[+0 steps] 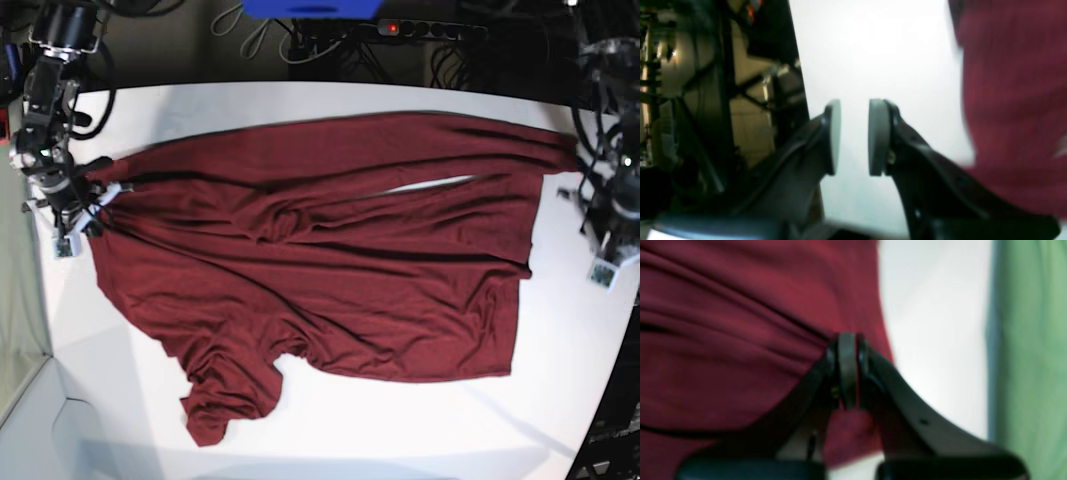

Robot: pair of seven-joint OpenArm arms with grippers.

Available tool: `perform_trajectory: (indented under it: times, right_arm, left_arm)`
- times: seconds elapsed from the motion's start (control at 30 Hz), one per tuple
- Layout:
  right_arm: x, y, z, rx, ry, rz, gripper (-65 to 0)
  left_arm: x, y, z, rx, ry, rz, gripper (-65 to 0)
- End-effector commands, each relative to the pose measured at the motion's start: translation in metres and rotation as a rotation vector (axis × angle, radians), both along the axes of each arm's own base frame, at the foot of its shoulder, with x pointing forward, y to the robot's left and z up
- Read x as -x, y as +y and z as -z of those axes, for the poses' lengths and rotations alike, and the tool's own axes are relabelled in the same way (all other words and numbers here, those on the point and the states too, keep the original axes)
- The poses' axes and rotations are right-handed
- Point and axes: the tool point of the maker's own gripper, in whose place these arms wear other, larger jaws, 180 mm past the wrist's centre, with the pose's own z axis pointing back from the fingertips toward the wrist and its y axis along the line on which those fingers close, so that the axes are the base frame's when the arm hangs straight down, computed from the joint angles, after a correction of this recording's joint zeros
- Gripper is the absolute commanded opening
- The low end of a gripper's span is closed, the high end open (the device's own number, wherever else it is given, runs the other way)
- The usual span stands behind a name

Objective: Layout the t-shirt on the table in an organized manner, then fold the t-shirt properly
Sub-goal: 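Release and move both grippers along the shirt sides toward the hem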

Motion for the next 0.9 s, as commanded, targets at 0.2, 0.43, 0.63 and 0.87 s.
perform_trajectory:
  times: [0.2, 0.43, 0.63, 0.87]
  right_arm:
    - [-0.046, 0.018, -0.035, -0.011, -0.12, -0.036, -65.0]
    - [-0.087, 0.062, -0.04, -0.024, -0.113, -0.161, -65.0]
    - [-0.091, 0.086, -0.031, -0.025, -0.057, -0.218, -65.0]
    - [-0.102, 0.097, 0.002, -0.092, 0.031, -0.209, -65.0]
  left_arm:
    - [-0.084, -0.07, 0.028, 0.125, 0.008, 0.047, -50.7]
    - [-0.102, -0.12, 0.092, 0.133, 0.213, 0.091, -50.7]
    - [-0.099, -0.121, 0.097, 0.13, 0.229, 0.097, -50.7]
    - [-0.091, -0.114, 0.127, 0.151, 0.286, 0.099, -50.7]
